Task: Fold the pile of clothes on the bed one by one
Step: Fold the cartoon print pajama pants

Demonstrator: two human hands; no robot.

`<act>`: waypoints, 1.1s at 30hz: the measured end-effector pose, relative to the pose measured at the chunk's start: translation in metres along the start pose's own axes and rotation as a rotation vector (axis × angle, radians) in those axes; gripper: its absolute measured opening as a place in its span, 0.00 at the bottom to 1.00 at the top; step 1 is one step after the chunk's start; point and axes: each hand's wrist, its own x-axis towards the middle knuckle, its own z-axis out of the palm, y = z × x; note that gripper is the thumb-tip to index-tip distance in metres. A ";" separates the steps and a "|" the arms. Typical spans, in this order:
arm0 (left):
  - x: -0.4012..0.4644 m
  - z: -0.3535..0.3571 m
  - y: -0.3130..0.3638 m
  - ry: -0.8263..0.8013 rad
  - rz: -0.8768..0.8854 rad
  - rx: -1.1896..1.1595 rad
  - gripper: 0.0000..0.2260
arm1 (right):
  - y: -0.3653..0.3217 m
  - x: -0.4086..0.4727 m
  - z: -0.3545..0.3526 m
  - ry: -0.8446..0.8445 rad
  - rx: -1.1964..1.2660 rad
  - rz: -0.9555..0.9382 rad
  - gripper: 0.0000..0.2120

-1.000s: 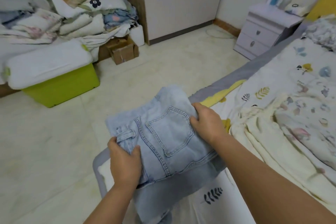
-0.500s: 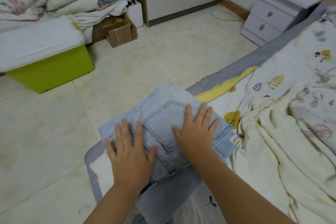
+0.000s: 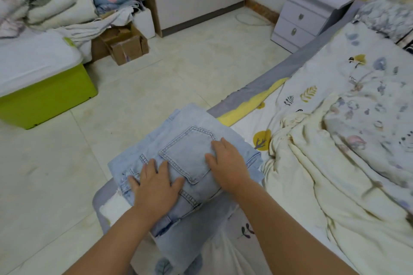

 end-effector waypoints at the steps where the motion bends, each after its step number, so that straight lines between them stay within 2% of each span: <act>1: 0.000 -0.010 0.006 0.040 0.026 -0.031 0.25 | -0.002 -0.007 -0.010 0.031 0.057 -0.017 0.22; 3: -0.002 -0.030 0.020 0.084 0.110 -0.124 0.19 | -0.003 -0.024 -0.030 0.061 0.114 -0.031 0.18; 6: -0.010 -0.051 0.049 0.059 0.220 -0.246 0.13 | 0.004 -0.053 -0.056 0.042 0.146 -0.022 0.14; 15: -0.061 -0.054 0.165 -0.152 0.540 -0.184 0.07 | 0.090 -0.156 -0.110 -0.044 0.021 0.151 0.14; 25: -0.122 0.018 0.282 -0.310 0.680 -0.010 0.10 | 0.228 -0.262 -0.142 0.000 0.026 0.433 0.15; 33: -0.141 0.110 0.369 -0.349 0.804 0.100 0.11 | 0.356 -0.320 -0.145 0.147 -0.038 0.655 0.14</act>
